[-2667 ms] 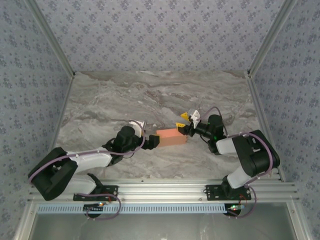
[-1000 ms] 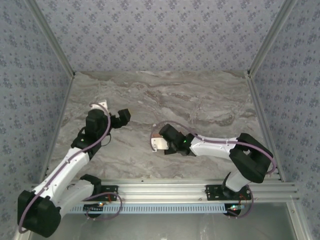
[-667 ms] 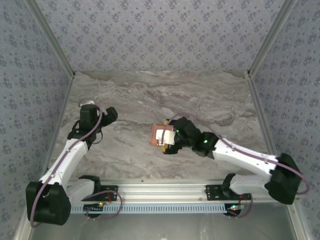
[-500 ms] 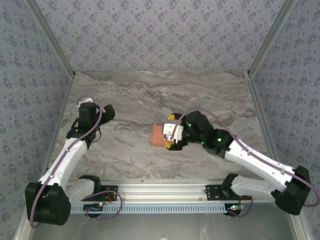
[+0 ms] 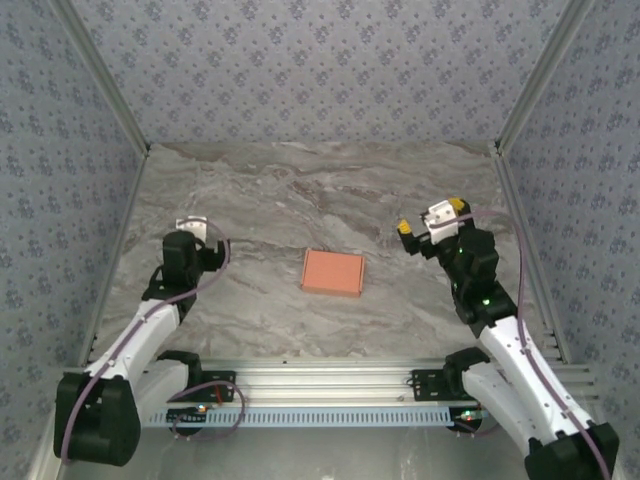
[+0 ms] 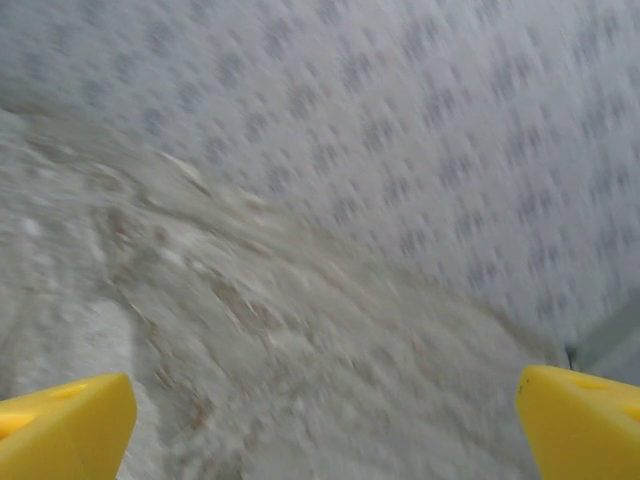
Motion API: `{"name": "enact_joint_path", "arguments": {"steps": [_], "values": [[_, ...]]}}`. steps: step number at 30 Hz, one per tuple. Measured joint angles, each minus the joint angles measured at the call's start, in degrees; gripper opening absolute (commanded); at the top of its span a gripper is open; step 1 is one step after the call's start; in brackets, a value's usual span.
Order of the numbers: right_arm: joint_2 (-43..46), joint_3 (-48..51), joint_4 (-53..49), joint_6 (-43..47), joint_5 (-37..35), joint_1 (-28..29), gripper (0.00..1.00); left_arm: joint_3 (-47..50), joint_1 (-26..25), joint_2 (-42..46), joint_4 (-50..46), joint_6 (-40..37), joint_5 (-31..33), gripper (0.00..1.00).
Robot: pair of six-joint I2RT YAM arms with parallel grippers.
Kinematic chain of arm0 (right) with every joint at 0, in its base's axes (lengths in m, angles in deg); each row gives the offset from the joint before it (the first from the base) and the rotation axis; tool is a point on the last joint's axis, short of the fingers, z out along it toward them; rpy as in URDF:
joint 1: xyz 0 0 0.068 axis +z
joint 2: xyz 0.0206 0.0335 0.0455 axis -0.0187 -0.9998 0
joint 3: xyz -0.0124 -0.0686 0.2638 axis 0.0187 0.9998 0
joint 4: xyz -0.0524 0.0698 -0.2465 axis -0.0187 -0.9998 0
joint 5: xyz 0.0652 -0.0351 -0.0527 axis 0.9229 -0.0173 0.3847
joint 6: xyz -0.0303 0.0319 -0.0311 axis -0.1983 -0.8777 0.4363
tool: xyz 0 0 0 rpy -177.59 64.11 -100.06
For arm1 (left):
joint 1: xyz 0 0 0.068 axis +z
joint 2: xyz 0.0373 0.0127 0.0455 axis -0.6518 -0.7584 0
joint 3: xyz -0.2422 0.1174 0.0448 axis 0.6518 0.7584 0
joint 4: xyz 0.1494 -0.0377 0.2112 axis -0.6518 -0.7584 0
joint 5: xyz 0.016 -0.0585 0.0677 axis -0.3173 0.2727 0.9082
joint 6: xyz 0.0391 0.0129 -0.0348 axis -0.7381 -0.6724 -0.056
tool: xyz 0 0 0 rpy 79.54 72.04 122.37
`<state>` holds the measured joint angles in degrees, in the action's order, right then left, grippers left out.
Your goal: Fold the paper box
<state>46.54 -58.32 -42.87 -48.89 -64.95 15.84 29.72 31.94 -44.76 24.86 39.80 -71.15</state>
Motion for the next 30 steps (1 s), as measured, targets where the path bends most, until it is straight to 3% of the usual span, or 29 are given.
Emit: {"name": "enact_joint_path", "arguments": {"steps": [4,8,15,19,30], "values": [[-2.7,10.5,7.1,-5.6,-0.8,-6.3,1.0,4.7,0.0,-3.1,8.9,-3.2,-1.4,0.99],[-11.4,17.4,16.8,-8.9,-0.8,-9.1,1.0,5.3,0.0,-11.5,18.7,-4.5,-2.8,0.99],[-32.9,17.5,34.6,-11.5,-1.2,-11.4,1.0,4.9,1.1,-26.1,32.3,-4.6,-4.0,0.99],[-44.4,16.4,47.2,-13.7,-0.5,-15.3,1.0,5.4,6.2,-31.2,42.9,-2.0,-6.7,0.99],[-45.8,10.0,45.7,-16.7,2.5,-18.7,1.0,1.2,10.0,-33.4,41.7,1.0,-13.1,0.99]]}}
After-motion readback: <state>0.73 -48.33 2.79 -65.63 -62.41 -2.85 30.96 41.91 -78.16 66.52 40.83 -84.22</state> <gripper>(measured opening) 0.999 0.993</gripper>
